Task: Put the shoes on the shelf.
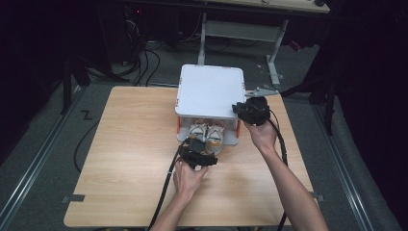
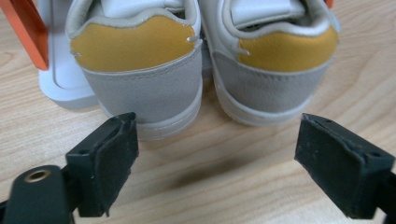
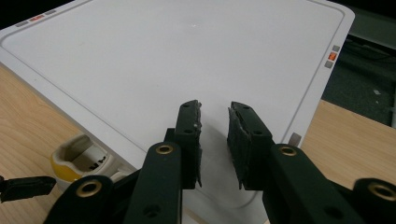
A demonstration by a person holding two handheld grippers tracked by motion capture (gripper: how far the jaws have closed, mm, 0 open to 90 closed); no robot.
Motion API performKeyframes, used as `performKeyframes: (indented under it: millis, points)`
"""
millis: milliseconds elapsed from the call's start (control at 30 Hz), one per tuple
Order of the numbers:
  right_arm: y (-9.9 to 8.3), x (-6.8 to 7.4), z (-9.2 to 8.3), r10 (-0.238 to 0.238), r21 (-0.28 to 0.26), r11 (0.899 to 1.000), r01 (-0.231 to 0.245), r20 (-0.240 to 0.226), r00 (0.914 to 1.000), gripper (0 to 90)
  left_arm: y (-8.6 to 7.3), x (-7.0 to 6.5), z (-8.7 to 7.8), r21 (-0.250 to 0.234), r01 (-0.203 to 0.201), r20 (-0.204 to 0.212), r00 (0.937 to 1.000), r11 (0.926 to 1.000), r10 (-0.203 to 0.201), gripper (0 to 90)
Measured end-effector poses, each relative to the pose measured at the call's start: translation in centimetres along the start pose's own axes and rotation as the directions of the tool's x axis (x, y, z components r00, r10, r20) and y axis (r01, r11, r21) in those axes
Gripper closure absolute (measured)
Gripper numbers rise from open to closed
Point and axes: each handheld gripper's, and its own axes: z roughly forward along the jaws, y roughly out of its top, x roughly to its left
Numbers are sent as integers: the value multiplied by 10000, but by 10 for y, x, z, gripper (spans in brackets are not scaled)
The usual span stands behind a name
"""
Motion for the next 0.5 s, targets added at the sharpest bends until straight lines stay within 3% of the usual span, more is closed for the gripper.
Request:
performKeyframes:
  millis: [500]
  points:
    - [-1,-1,0,-7,-21,10000,7,-59,10000,737,19,-4,19,-357,745,-84,9972,9966,-748,213]
